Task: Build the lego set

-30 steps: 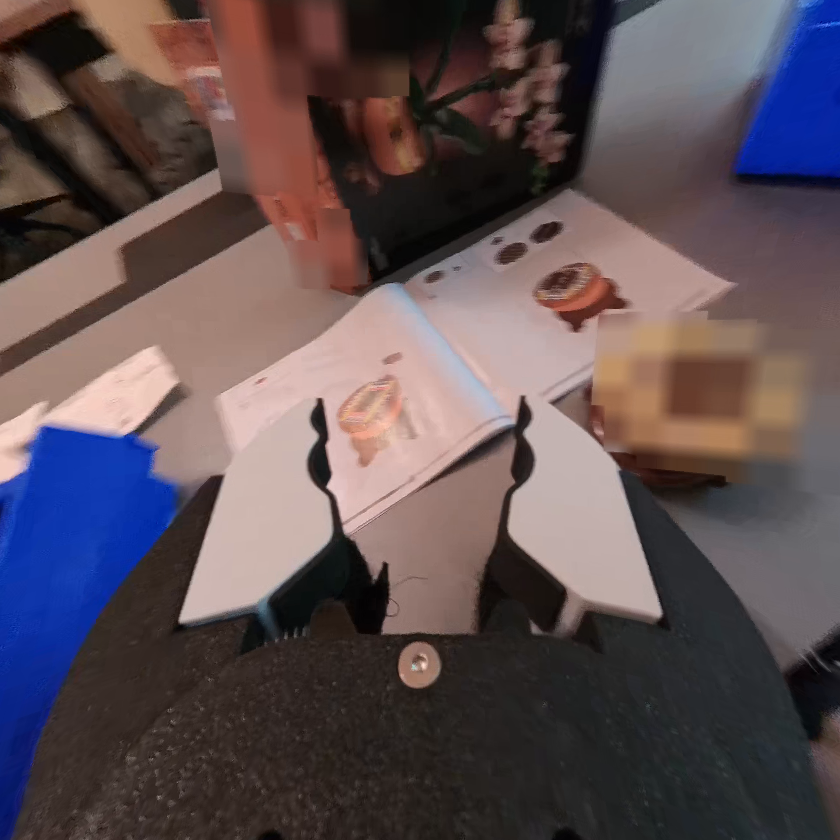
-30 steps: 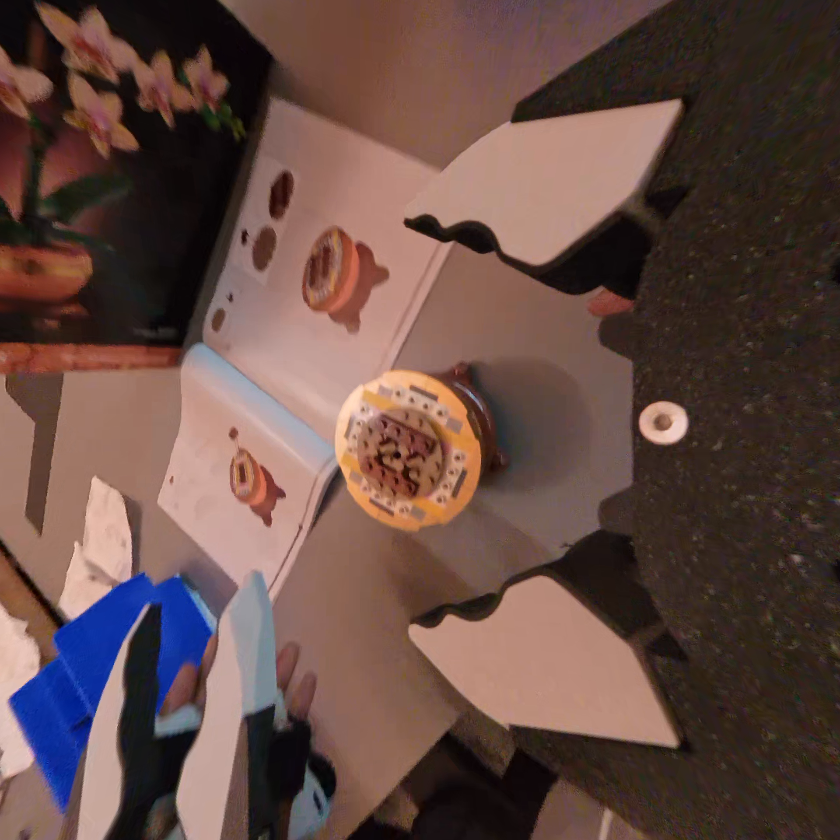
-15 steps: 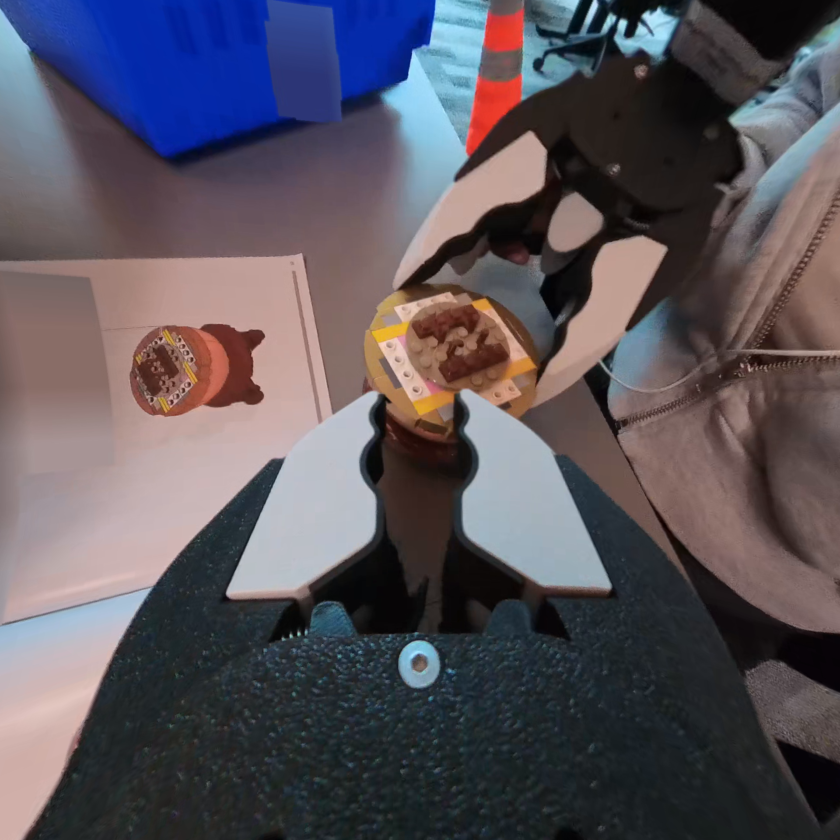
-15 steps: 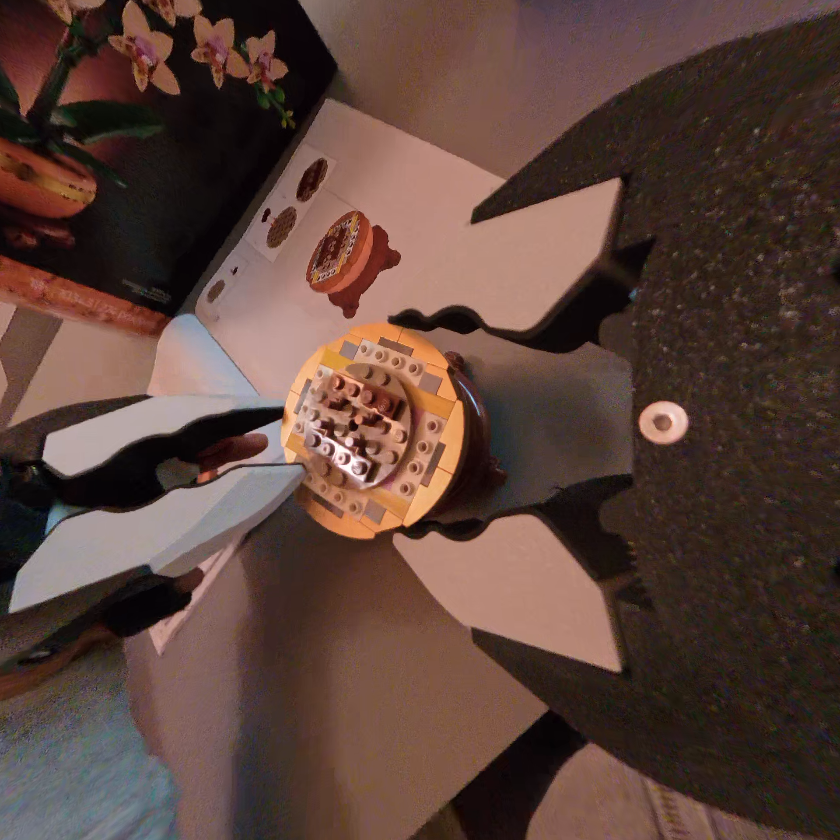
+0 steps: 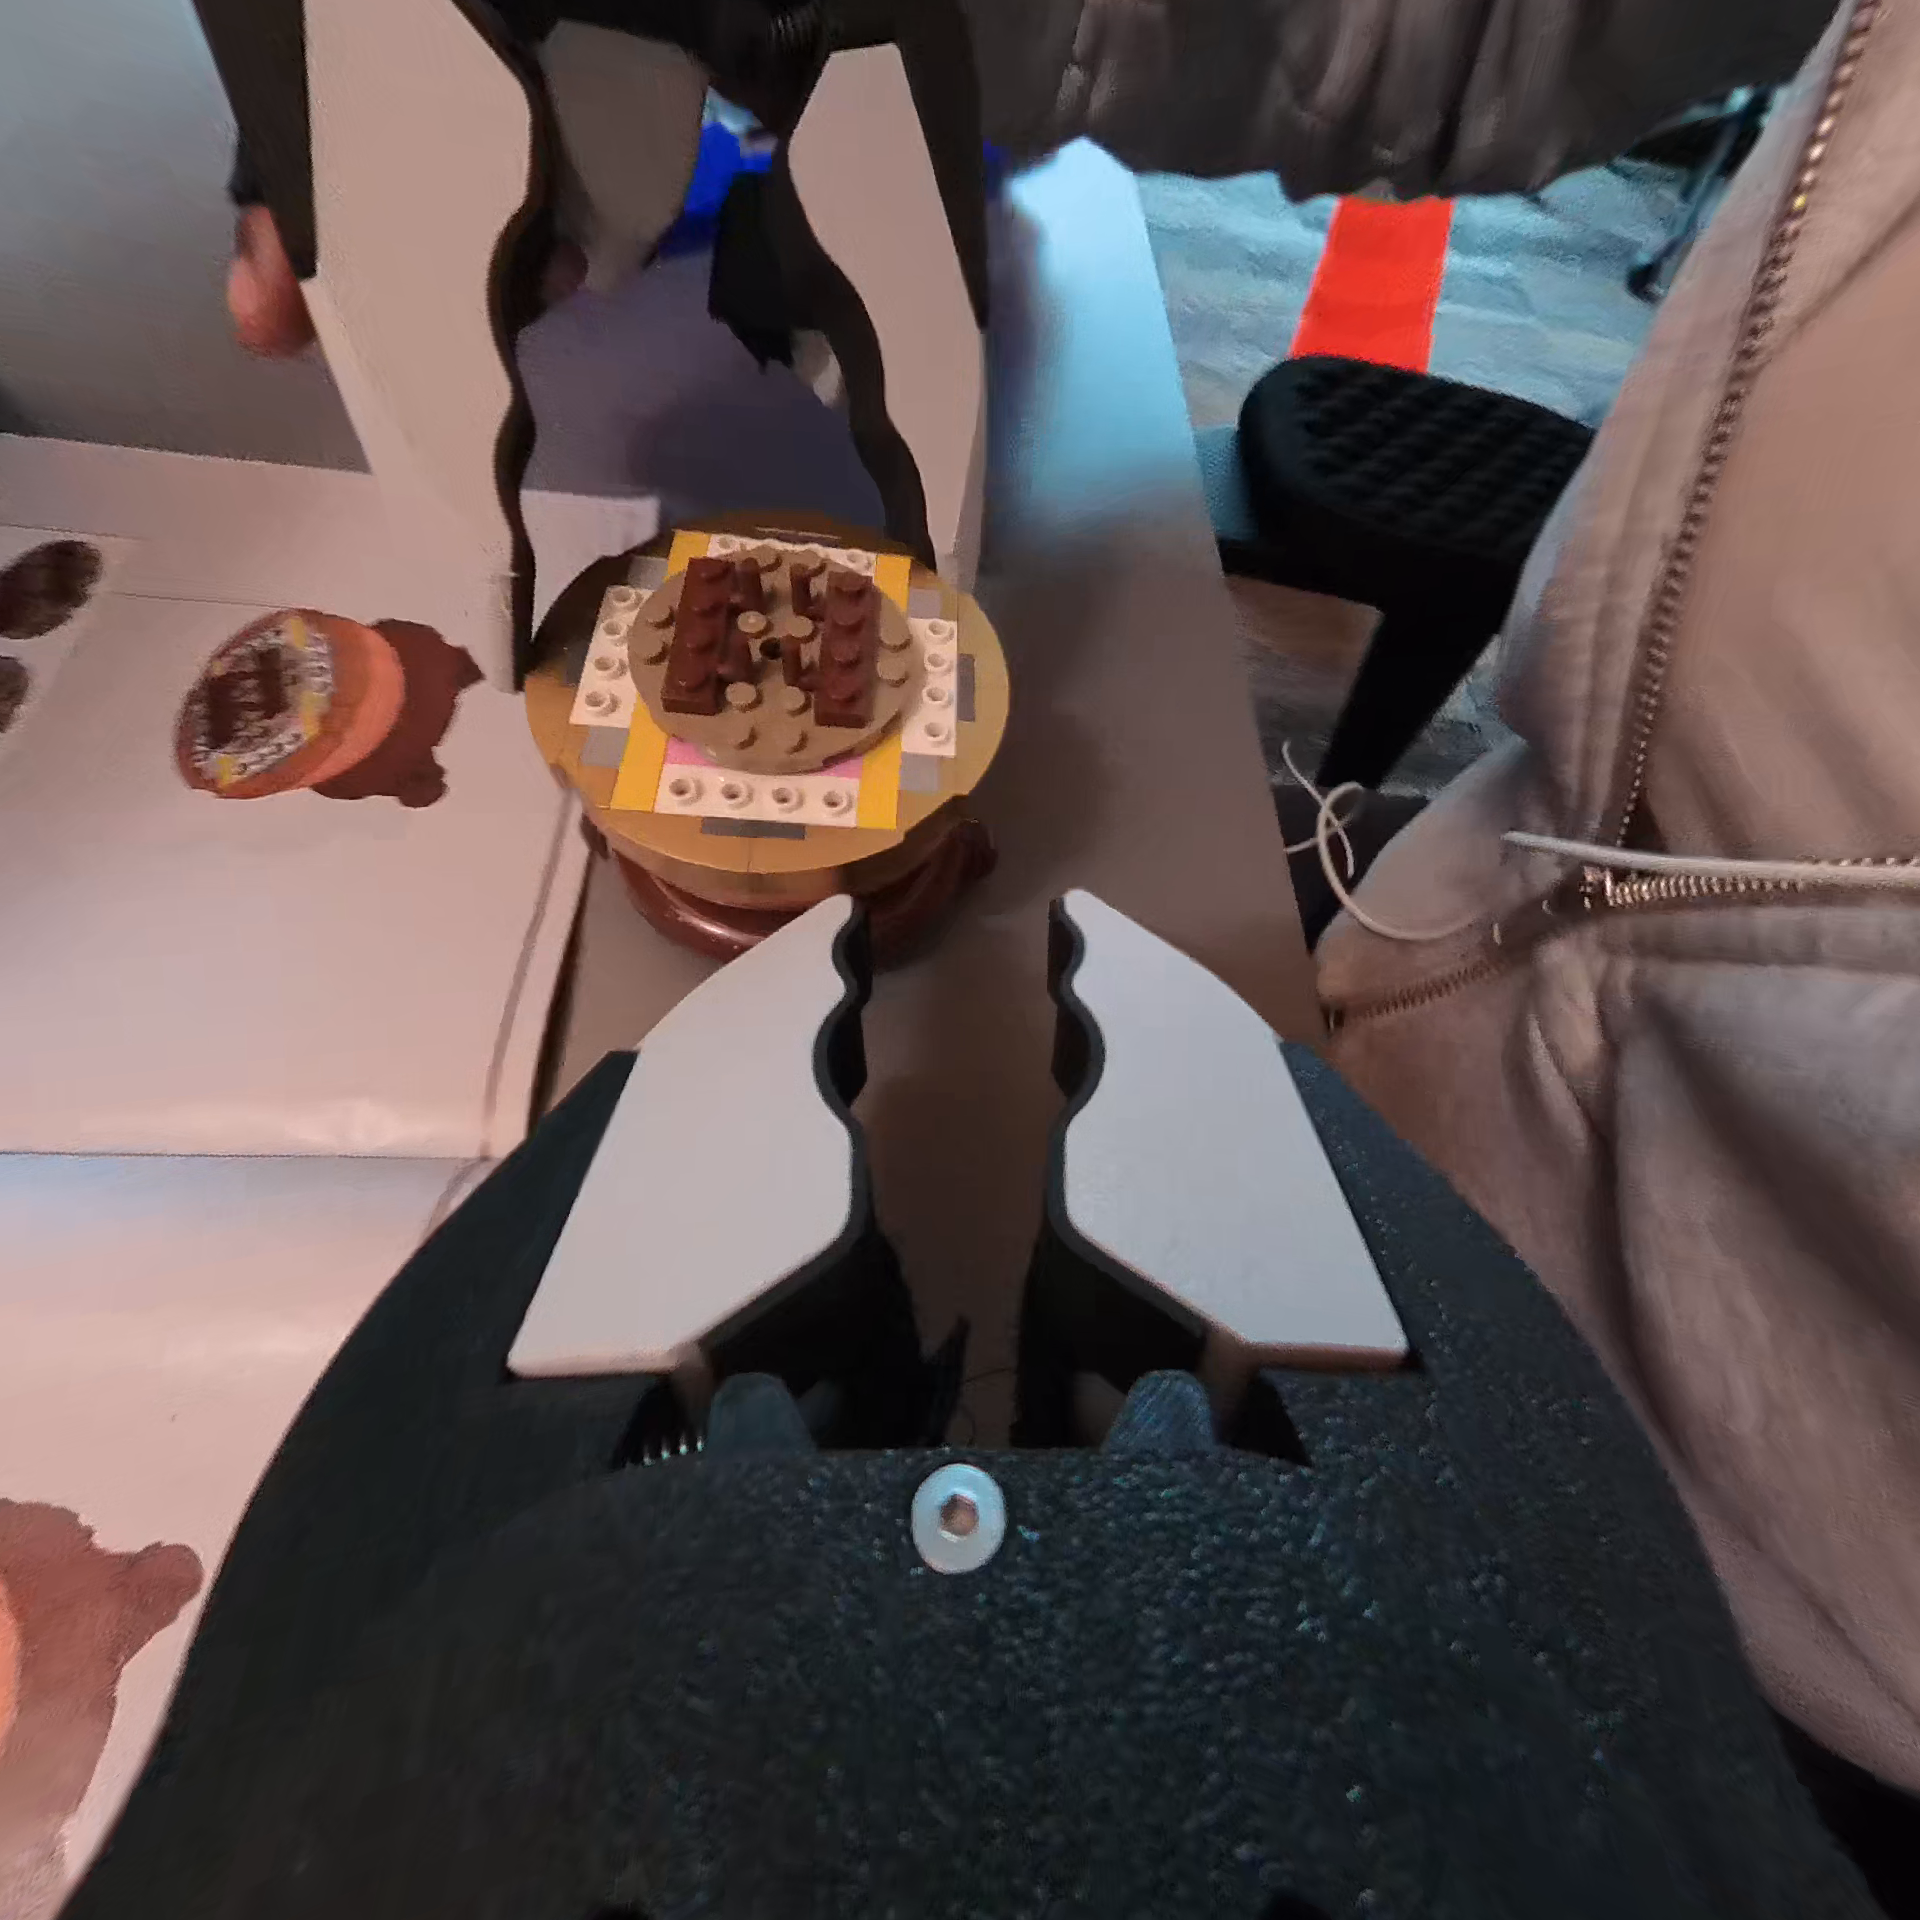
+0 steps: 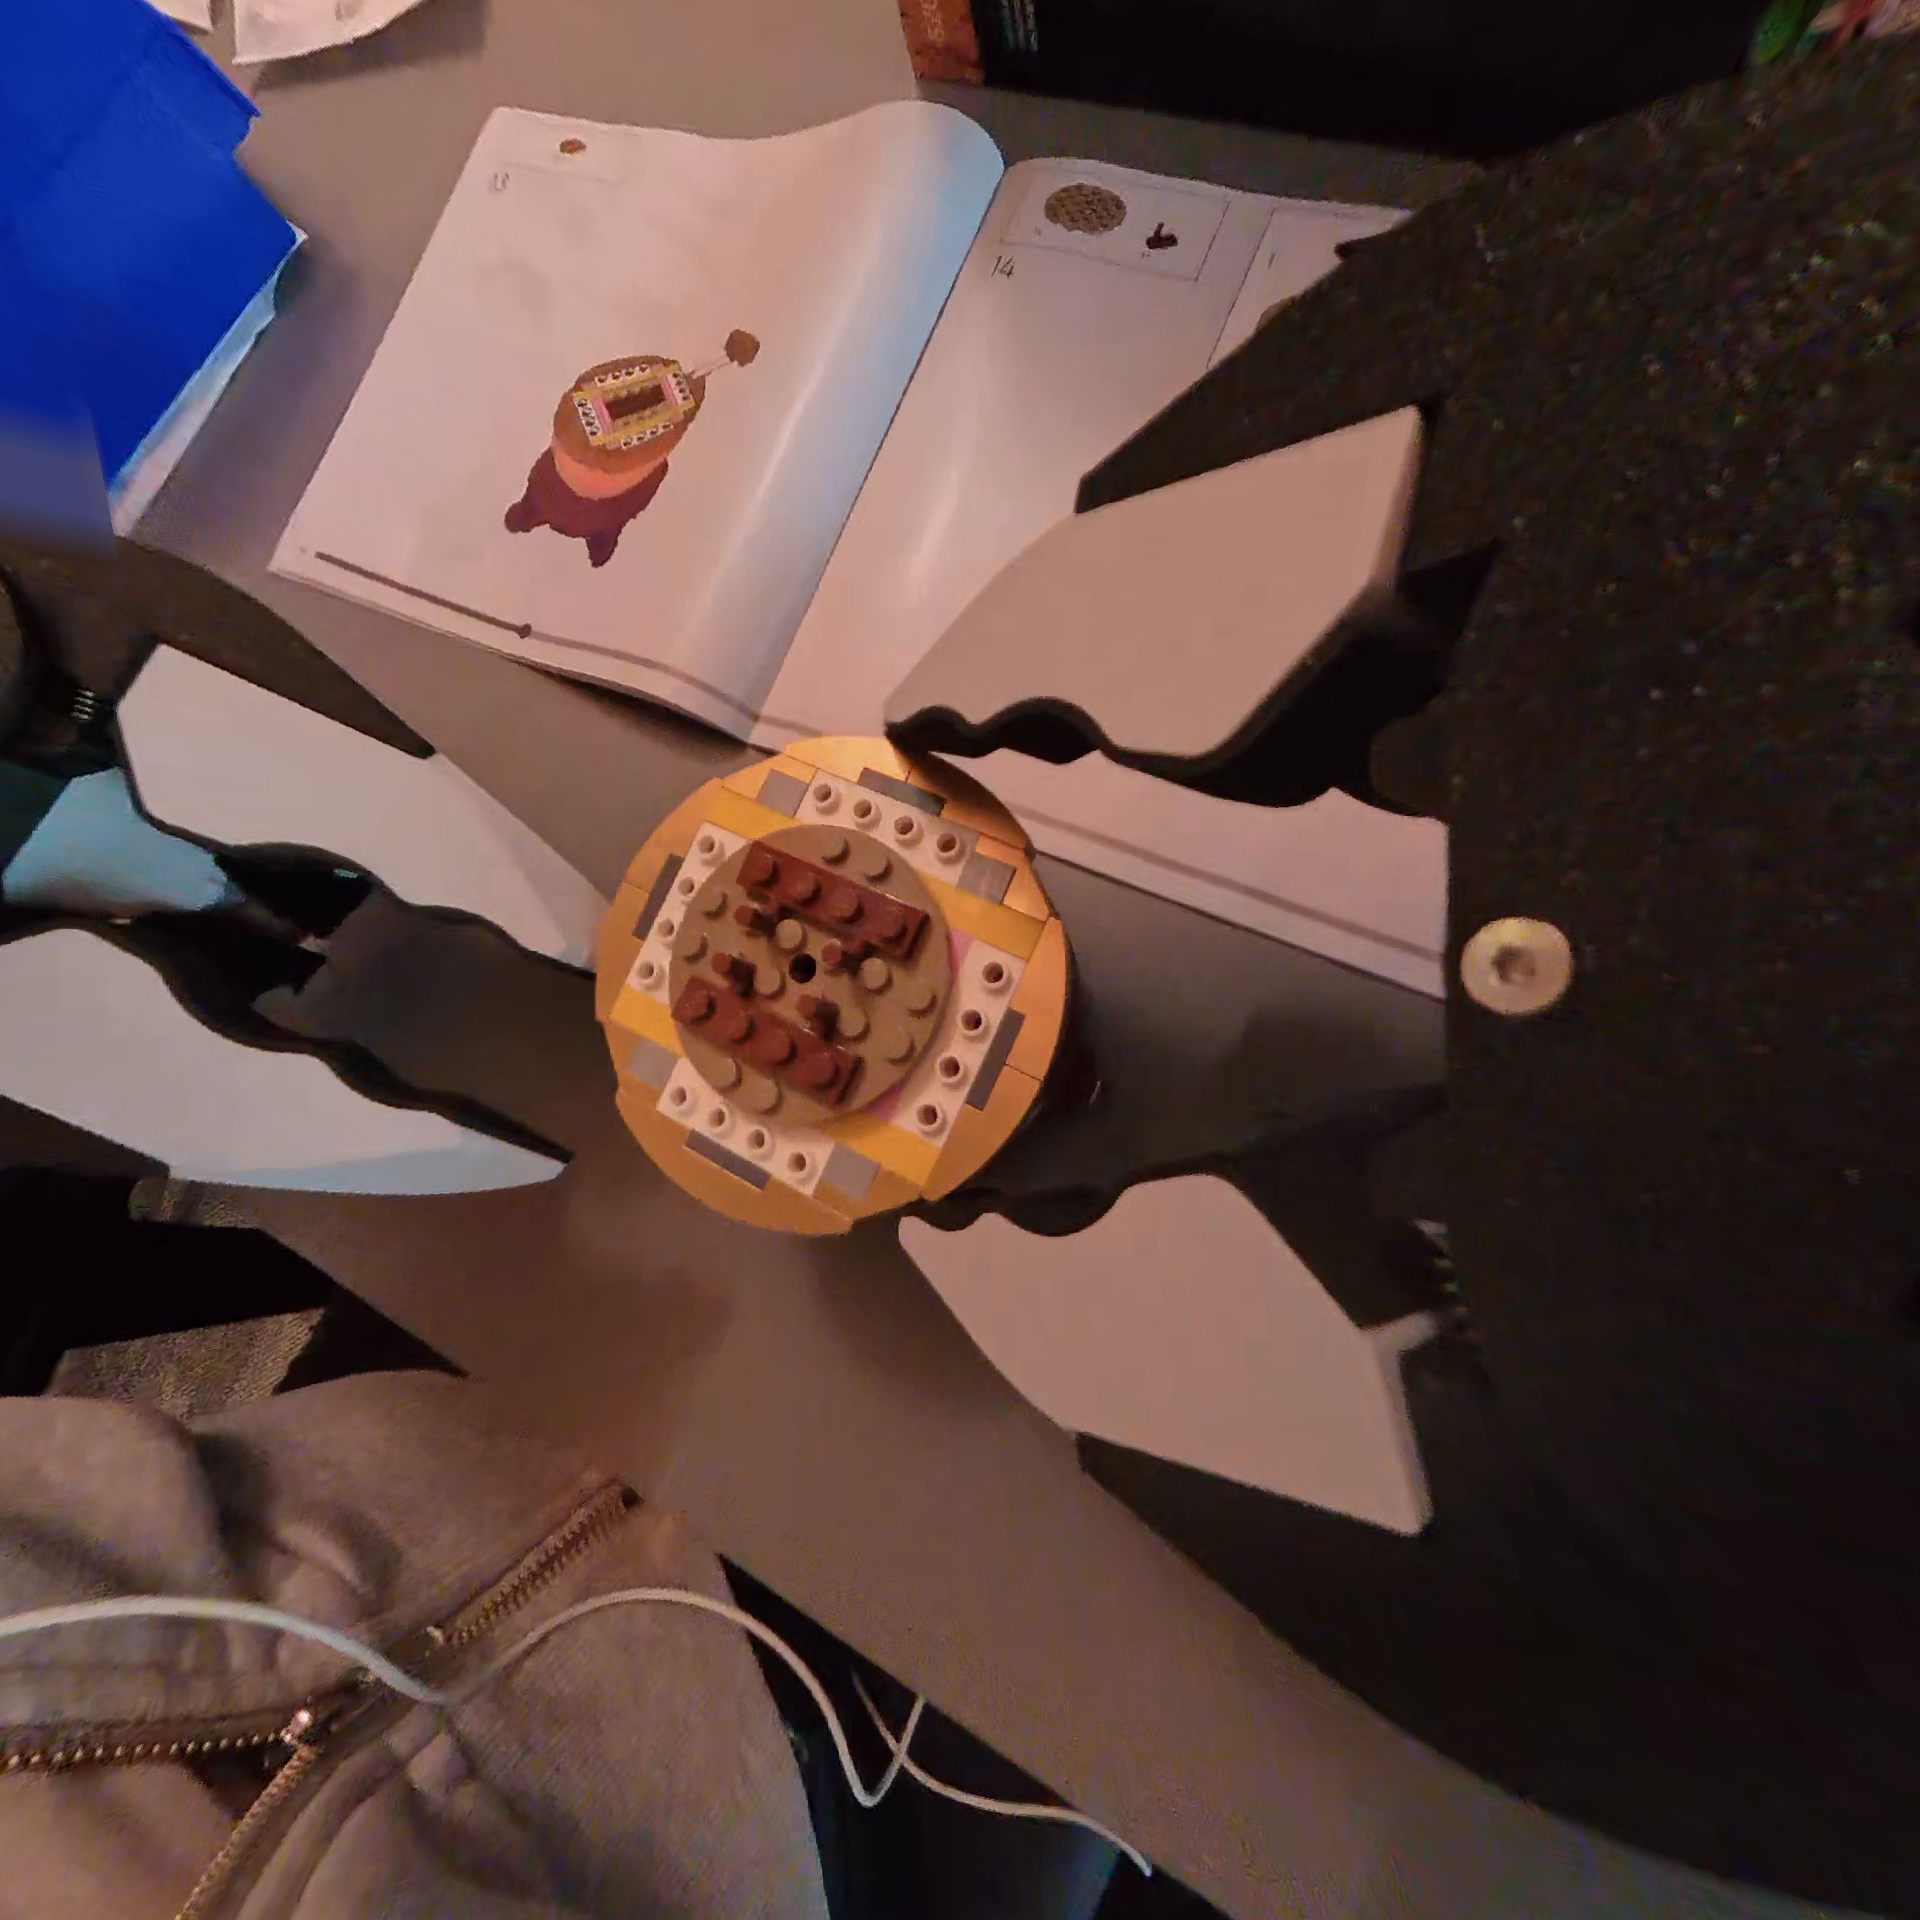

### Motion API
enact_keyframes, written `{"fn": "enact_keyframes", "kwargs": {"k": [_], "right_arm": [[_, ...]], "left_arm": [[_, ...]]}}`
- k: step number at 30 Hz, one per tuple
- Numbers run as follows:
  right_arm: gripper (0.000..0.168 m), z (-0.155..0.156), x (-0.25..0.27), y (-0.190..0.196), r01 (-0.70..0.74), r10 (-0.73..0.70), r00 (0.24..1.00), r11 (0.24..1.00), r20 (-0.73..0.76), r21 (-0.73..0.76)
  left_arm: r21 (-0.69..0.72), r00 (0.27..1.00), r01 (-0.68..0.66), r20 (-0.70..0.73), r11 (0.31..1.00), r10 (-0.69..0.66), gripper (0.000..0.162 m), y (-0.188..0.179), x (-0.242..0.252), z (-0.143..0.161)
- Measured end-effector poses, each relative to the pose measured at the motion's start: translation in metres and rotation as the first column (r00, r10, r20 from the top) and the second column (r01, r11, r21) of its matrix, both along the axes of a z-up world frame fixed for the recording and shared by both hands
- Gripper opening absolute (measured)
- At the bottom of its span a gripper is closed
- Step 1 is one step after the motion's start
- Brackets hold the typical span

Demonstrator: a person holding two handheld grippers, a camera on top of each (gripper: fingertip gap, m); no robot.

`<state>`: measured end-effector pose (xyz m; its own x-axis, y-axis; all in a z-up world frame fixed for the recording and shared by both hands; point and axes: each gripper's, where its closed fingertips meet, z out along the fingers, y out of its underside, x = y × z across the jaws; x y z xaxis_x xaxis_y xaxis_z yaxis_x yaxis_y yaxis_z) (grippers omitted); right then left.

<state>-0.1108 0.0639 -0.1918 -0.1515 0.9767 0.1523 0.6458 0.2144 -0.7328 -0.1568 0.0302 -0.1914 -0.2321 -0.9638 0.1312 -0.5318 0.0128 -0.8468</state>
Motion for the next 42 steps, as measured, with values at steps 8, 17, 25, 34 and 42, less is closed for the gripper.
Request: {"fn": "enact_keyframes", "kwargs": {"k": [8, 17, 25, 34, 42], "right_arm": [[0.08, 0.001, -0.001, 0.002, 0.054, -0.055, 0.995, 0.998, -0.079, -0.018], [0.124, 0.016, -0.003, 0.014, 0.218, -0.223, 0.961, 0.975, -0.167, -0.049], [0.128, 0.049, 0.026, 0.002, 0.767, -0.771, 0.574, 0.624, -0.275, -0.149], [0.092, 0.018, 0.021, -0.026, 0.921, -0.944, 0.33, 0.327, -0.019, -0.213], [0.078, 0.007, 0.027, -0.012, 0.942, -0.954, 0.296, 0.3, -0.044, -0.151]], "left_arm": [[-0.051, 0.996, -0.056, 0.061, 0.997, 0.059, 0.029, 0.011, 0.002, 0.004], [-0.162, 0.978, -0.131, 0.139, 0.978, 0.154, 0.037, 0.025, -0.005, 0.019], [0.012, 0.809, -0.569, 0.189, 0.822, 0.557, 0.088, 0.072, -0.054, 0.048], [0.134, 0.739, -0.667, -0.005, 0.733, 0.674, 0.086, 0.069, -0.062, 0.026], [0.098, 0.751, -0.659, 0.025, 0.746, 0.66, 0.085, 0.054, -0.053, 0.026]]}}
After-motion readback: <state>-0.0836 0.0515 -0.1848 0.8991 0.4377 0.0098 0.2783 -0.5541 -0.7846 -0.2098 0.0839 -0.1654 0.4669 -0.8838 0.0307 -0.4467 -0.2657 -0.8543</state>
